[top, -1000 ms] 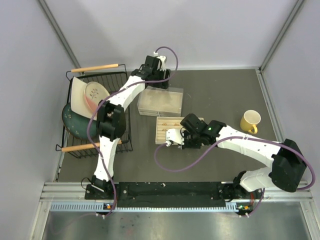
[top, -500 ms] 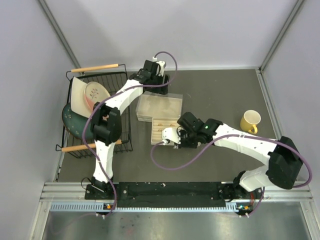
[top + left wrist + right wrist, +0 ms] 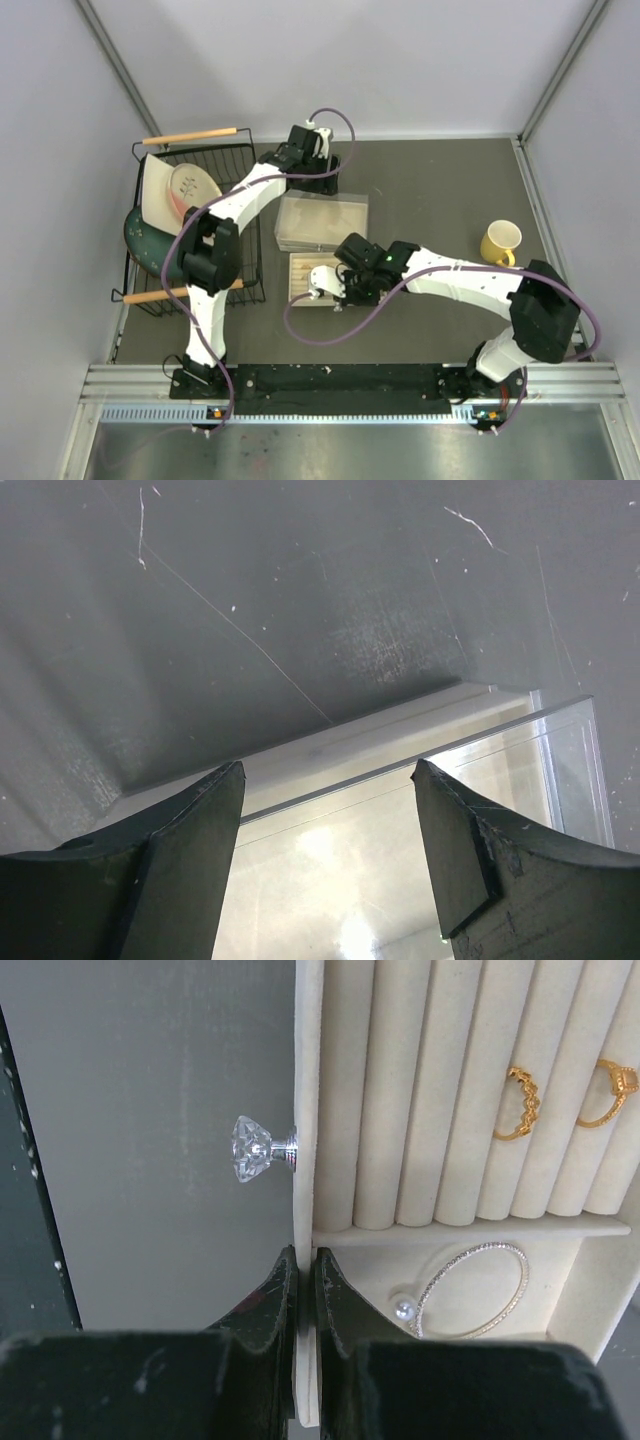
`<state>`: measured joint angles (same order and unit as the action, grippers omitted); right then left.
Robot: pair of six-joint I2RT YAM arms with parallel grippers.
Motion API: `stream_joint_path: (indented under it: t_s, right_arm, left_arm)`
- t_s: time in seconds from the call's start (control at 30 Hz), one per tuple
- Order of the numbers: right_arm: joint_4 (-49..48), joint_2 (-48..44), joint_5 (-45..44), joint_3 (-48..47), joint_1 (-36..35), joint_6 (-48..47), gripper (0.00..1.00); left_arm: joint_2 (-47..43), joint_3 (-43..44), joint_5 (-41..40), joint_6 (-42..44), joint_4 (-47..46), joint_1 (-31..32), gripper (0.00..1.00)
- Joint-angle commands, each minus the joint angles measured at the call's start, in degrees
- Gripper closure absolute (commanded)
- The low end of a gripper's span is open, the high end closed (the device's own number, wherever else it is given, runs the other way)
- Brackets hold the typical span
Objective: Organize the mixed jewelry
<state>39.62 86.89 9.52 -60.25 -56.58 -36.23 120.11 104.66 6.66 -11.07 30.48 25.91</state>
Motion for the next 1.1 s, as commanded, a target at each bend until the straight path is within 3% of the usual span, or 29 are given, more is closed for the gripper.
stream_joint_path:
  t_s: [0.0,1.07]
  right_arm:
    - [-2.9,1.3,0.1,-5.5,-2.0,1.4,1.0]
    - [-4.8,6.4,-15.0,-9.9,-9.3,5.5,1.0]
  left_arm:
    - [-2.3,-2.8,1.9,-2.1,4.9,1.0,0.27]
    - [-6.0,-7.1,3.2,-4.3,3.5,2.7,0.26]
